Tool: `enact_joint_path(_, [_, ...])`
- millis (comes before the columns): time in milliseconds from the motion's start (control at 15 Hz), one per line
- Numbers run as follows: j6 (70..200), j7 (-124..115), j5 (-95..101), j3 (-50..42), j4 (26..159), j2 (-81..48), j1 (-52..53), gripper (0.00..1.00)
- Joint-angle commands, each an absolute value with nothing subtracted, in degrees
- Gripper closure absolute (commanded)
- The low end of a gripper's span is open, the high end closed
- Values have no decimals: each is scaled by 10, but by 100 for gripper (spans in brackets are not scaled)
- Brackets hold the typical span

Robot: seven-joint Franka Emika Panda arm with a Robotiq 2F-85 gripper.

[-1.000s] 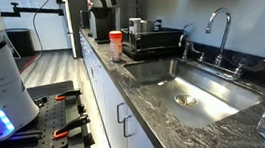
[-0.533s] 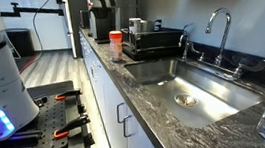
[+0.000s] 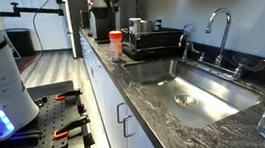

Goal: Remove the white bottle from the dish rack

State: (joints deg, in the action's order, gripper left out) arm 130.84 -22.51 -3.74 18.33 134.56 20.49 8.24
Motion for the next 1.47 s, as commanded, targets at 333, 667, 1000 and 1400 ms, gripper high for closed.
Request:
enact_joint_path(333, [1374,-278,6,190,1212,60,88,0])
enact_joint_path(667, [1371,-257,16,176,1205,53,105,0])
enact_joint_path(1000, [1371,-257,17,177,1200,49,108,0])
enact_joint_path(1400, [1405,-259,-1,172,1186,18,115,0])
